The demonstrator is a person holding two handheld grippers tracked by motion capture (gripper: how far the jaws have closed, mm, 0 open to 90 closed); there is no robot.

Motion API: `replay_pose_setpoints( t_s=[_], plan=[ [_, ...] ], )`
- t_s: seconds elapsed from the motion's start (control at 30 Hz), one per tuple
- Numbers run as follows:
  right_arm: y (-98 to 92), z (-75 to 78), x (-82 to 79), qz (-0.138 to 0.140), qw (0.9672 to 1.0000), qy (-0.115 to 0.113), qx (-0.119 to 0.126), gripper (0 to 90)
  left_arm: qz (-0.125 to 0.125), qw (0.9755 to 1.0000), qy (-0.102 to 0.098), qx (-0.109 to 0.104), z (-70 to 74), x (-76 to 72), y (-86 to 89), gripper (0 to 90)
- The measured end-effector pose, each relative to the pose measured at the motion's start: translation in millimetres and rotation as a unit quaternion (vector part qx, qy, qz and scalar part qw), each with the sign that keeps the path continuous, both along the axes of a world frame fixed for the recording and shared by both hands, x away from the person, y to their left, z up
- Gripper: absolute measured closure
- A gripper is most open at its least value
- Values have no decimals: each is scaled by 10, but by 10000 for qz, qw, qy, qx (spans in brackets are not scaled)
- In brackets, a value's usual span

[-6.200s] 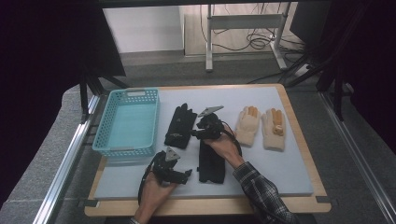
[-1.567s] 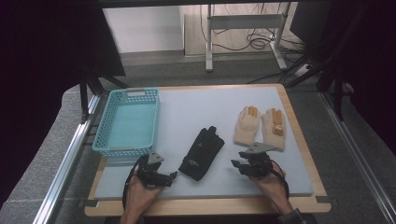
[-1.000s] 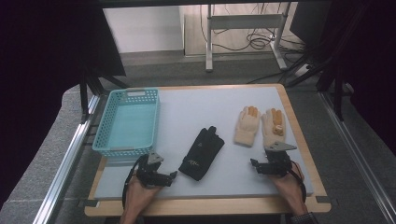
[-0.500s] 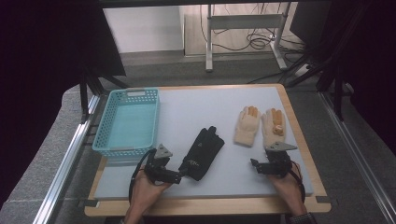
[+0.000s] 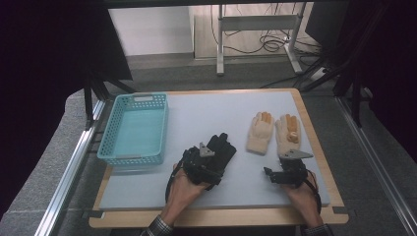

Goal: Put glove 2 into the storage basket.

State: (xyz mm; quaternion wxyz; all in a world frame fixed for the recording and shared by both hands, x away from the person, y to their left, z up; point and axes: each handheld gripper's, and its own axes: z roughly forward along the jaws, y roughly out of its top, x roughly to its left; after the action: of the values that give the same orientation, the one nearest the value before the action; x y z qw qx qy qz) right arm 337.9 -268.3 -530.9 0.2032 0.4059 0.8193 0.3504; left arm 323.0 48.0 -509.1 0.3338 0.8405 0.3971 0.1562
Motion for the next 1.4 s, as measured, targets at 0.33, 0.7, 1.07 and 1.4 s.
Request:
replay_pose_setpoints(
  t_s=[0.33,0.7,1.07,1.4],
  plan=[
    [0,0,0,1,10000,1,2,227,148,9982,574,6,-239,226,51,0],
    [0,0,-2,1,10000,-1,-10,227,154,9983,500,265,-179,229,35,239],
    [0,0,-2,1,10000,-4,-14,227,-47,9986,422,323,-123,311,98,627],
    [0,0,-2,-2,10000,0,-6,226,15,9991,412,122,32,391,190,656]
  ],
)
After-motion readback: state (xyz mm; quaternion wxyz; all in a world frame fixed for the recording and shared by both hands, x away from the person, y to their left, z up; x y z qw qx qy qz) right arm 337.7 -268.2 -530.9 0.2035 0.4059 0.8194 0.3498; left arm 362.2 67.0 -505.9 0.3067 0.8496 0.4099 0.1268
